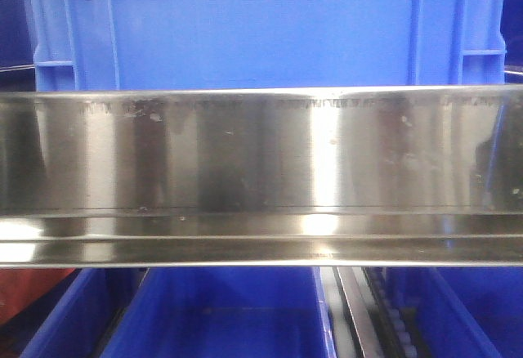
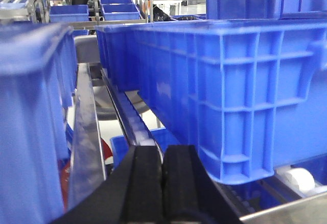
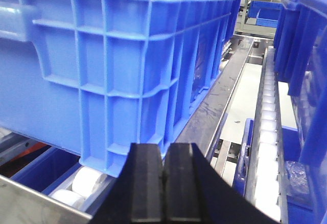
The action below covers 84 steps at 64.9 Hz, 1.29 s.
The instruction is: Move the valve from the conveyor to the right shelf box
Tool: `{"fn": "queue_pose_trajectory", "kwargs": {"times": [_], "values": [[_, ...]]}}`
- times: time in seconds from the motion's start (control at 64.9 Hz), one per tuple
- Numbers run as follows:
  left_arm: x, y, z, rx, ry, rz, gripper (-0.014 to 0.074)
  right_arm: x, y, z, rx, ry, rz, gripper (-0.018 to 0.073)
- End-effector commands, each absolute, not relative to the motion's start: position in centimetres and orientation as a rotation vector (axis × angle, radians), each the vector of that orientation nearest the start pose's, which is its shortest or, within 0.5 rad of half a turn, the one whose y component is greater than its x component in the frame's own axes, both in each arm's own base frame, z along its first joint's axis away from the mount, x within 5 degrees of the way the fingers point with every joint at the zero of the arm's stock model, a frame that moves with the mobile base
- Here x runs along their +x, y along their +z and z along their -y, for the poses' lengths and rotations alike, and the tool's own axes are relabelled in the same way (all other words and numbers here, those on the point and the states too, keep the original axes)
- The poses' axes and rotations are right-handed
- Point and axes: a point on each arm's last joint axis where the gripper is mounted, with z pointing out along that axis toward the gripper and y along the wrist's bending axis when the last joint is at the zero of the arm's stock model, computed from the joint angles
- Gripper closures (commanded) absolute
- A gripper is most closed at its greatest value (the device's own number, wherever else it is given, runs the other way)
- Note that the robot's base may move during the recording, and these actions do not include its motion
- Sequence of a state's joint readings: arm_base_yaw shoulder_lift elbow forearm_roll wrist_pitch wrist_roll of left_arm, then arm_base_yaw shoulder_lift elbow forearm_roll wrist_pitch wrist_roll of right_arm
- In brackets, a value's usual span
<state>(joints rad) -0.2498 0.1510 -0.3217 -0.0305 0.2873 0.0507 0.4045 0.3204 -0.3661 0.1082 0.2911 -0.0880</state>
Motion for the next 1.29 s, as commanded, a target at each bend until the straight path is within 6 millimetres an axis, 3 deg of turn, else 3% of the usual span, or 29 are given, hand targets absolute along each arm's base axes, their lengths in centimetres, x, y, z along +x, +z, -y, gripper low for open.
{"fn": "queue_pose_trajectory", "kwargs": {"times": [0.0, 0.771, 0.94, 1.11, 1.279], "values": [[5.2, 28.8, 1.4, 0.202, -0.206, -1.543, 0.0708, 7.2, 29.3, -3.3, -0.352, 0.324, -1.654, 0.0715], [5.3, 28.7, 1.4, 0.202, -0.206, -1.545, 0.0708, 7.2, 29.4, -3.3, -0.347, 0.325, -1.638, 0.0715], [5.4, 28.5, 1.0, 0.138, -0.128, -1.550, 0.0708, 7.2, 29.4, -3.3, -0.347, 0.325, -1.638, 0.0715], [5.5, 26.6, 0.3, 0.042, -0.027, -1.501, 0.0708, 7.2, 29.4, -3.3, -0.347, 0.325, -1.638, 0.0715], [5.4, 23.4, -0.1, -0.012, 0.031, -1.472, 0.0708, 7.2, 29.4, -3.3, -0.347, 0.325, -1.638, 0.0715]]}}
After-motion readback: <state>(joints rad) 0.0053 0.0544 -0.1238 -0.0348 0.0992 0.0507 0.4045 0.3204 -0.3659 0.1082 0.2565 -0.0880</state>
